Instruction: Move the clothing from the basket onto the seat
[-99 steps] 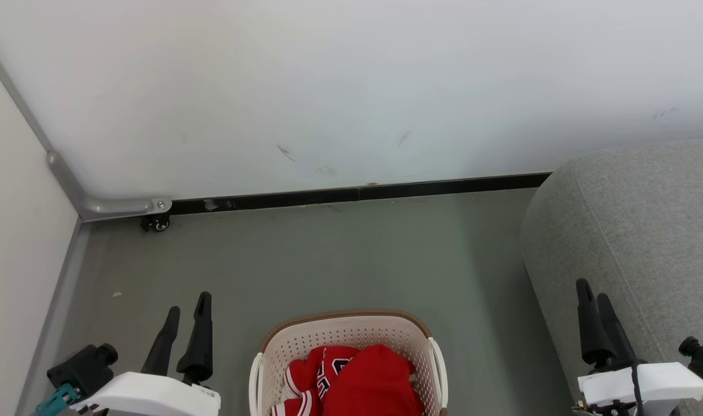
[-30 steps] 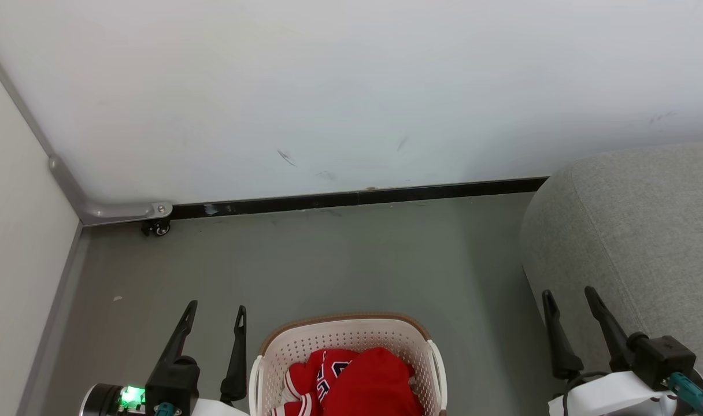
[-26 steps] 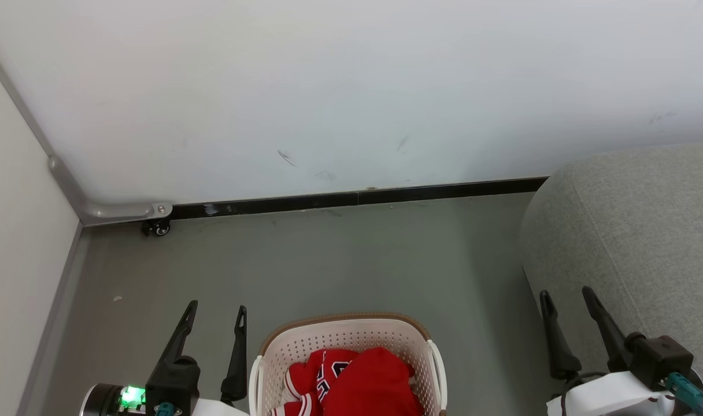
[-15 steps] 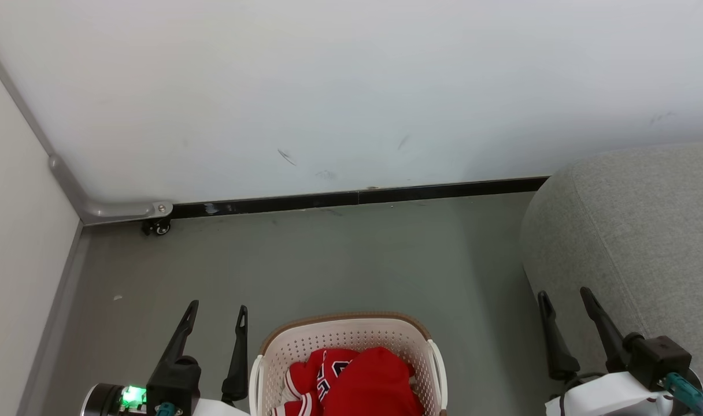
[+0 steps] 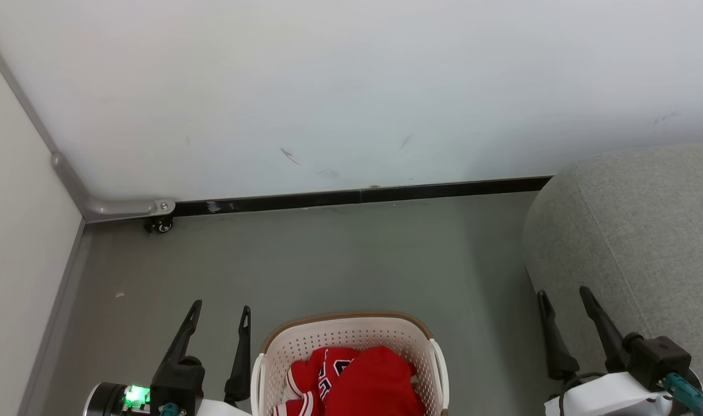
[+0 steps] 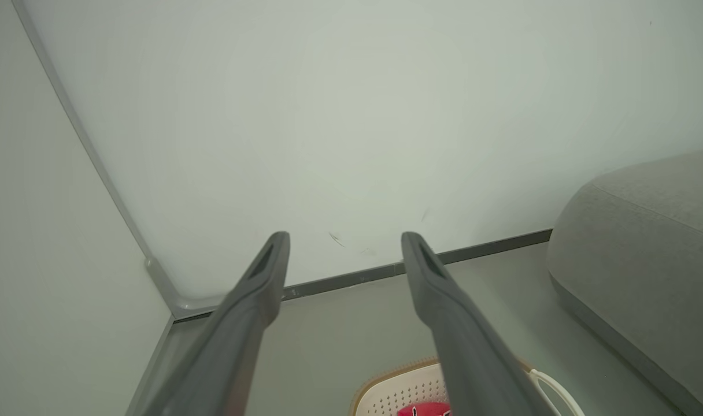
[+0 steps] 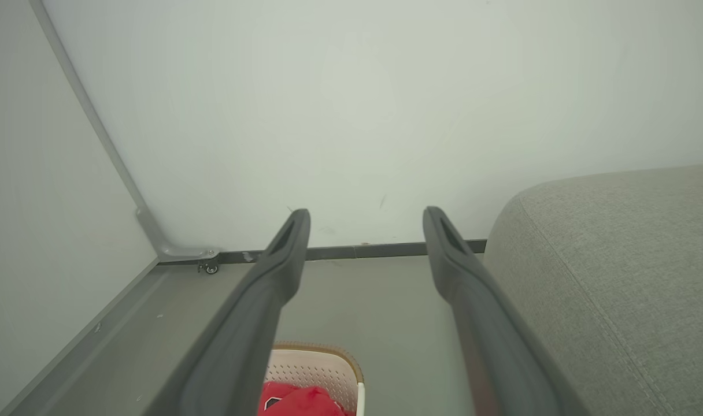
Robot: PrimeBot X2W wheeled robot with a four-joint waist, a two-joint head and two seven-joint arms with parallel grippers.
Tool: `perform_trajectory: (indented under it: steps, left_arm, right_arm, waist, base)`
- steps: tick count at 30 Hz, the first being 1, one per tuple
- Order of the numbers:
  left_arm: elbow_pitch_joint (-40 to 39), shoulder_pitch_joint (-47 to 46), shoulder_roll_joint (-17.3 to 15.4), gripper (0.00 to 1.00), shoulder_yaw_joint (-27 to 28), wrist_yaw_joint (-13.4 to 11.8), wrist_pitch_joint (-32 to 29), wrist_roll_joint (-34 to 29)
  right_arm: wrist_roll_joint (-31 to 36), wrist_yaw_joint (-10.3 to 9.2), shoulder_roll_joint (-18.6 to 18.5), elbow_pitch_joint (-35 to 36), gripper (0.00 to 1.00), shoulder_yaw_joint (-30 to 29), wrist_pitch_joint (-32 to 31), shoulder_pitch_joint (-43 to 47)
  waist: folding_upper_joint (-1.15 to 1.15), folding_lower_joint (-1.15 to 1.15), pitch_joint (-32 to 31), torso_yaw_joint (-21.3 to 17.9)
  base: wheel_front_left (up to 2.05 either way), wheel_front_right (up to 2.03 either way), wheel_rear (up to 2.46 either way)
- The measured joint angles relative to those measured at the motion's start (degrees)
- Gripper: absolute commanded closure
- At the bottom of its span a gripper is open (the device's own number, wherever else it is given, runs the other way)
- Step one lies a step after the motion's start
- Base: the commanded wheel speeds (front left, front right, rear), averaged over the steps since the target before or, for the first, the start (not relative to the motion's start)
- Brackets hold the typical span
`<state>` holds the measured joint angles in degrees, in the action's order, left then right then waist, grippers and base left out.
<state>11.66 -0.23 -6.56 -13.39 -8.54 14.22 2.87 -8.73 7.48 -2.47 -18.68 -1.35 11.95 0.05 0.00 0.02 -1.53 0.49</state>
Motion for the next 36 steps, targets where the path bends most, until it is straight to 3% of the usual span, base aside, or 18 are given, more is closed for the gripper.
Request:
perform_trajectory:
  steps: [13, 36]
  left_arm:
    - [1.1, -0.3, -0.4, 0.0, -2.1, 2.1, 0.0, -0.9]
    - [10.3, -8.4, 0.8, 0.0, -7.0, 6.0, 0.0, -2.7]
  right_arm:
    - [0.7, 0.0, 0.0, 2.1, 0.0, -1.9, 0.7, 0.3]
    - [2.7, 0.0, 0.1, 9.3, 0.0, -6.2, 1.4, 0.8]
  waist:
    - [0.0, -0.01, 1.5, -0.4]
    - [0.0, -0.01, 8.3, -2.8]
  base:
    - [0.0, 0.0, 0.0]
    - [0.0, 0.0, 0.0]
